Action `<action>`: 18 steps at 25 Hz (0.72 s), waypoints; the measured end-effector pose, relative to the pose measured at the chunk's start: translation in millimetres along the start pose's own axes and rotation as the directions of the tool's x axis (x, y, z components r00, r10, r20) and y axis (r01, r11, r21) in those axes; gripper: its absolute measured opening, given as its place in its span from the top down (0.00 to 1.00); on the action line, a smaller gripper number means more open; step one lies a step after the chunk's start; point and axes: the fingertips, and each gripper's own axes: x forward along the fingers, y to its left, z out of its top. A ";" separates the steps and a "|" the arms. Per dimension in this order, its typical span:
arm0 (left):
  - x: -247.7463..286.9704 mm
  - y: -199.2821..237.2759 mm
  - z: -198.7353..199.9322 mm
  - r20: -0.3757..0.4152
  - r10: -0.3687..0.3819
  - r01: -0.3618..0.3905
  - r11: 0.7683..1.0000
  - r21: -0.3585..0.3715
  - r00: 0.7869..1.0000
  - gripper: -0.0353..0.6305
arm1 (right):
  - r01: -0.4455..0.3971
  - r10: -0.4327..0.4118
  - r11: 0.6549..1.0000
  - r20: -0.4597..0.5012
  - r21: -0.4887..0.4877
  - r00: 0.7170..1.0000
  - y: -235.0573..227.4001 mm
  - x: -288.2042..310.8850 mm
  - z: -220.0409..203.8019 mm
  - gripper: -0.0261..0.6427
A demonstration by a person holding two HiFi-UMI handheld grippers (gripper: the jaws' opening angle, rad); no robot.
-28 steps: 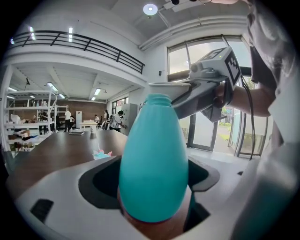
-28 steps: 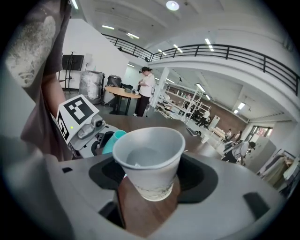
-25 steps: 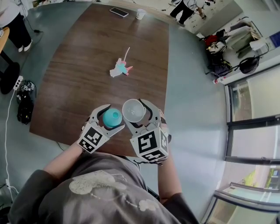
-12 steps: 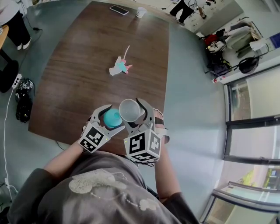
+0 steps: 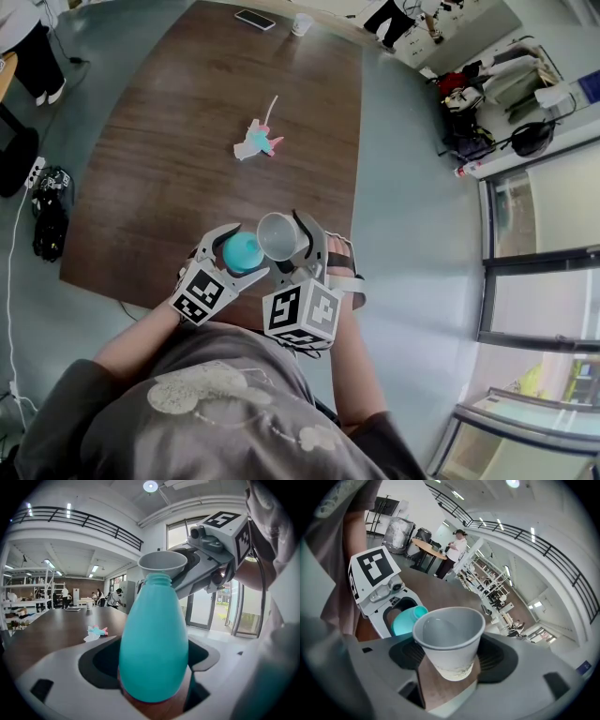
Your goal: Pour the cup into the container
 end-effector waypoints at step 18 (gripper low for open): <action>8.7 -3.4 0.8 0.007 -0.014 0.014 1.000 0.000 1.000 0.33 | 0.036 -0.044 0.995 -0.085 -0.096 0.995 -4.6 1.9 -8.7 0.50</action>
